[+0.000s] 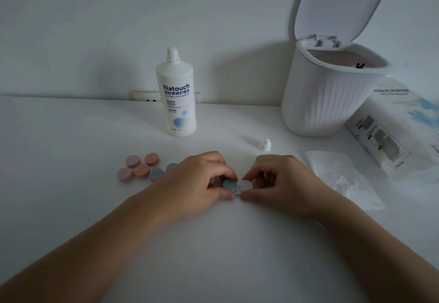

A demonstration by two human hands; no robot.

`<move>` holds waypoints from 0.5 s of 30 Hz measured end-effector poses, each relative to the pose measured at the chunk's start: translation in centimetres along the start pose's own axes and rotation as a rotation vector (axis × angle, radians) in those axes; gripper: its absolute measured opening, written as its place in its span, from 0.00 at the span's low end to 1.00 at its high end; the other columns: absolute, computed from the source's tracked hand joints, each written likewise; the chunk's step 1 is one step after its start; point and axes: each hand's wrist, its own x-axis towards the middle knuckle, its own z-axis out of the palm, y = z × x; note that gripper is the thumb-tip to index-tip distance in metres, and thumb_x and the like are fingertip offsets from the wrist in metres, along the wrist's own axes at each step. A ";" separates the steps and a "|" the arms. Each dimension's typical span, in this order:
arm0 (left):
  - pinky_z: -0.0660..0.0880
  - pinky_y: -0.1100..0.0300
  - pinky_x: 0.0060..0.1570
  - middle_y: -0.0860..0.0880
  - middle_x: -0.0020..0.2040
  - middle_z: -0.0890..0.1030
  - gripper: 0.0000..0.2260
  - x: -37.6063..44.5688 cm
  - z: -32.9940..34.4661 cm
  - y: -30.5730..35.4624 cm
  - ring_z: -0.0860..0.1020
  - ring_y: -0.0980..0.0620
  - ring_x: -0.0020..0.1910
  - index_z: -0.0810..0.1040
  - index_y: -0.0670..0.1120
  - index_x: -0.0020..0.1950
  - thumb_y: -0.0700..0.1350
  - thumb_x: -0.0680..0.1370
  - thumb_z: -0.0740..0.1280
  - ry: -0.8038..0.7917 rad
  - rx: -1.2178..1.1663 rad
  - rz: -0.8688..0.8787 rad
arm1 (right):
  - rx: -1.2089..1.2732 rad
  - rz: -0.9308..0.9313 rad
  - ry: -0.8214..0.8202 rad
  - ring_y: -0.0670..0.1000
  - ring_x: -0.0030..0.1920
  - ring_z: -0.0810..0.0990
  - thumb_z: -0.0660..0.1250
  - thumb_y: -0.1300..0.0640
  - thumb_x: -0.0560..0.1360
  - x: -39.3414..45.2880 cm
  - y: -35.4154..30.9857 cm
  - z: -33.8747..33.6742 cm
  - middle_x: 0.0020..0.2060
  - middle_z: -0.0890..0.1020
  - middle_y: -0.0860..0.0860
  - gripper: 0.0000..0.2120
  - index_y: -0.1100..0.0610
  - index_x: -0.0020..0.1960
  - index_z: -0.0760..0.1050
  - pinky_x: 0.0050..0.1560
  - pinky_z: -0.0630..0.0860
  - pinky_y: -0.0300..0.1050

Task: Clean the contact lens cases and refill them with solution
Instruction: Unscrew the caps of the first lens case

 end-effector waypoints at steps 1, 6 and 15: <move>0.67 0.73 0.40 0.60 0.47 0.77 0.10 0.0 0.1 0.1 0.76 0.62 0.43 0.84 0.56 0.51 0.51 0.71 0.79 0.014 0.004 -0.004 | 0.002 -0.001 0.002 0.43 0.35 0.76 0.79 0.44 0.65 0.0 0.0 0.0 0.40 0.80 0.39 0.10 0.40 0.38 0.78 0.37 0.70 0.35; 0.68 0.72 0.39 0.57 0.44 0.77 0.09 -0.2 0.6 0.7 0.76 0.59 0.42 0.86 0.52 0.49 0.46 0.70 0.80 0.072 -0.017 -0.015 | 0.027 -0.007 0.001 0.41 0.34 0.76 0.80 0.47 0.65 0.1 0.2 0.3 0.36 0.79 0.37 0.10 0.42 0.38 0.78 0.36 0.68 0.32; 0.75 0.63 0.41 0.56 0.42 0.75 0.07 -0.7 1.5 1.4 0.77 0.61 0.41 0.84 0.52 0.46 0.48 0.71 0.79 0.185 -0.004 -0.110 | 0.037 -0.003 0.009 0.41 0.32 0.75 0.79 0.46 0.65 0.2 0.3 0.4 0.32 0.78 0.35 0.10 0.47 0.38 0.80 0.34 0.69 0.33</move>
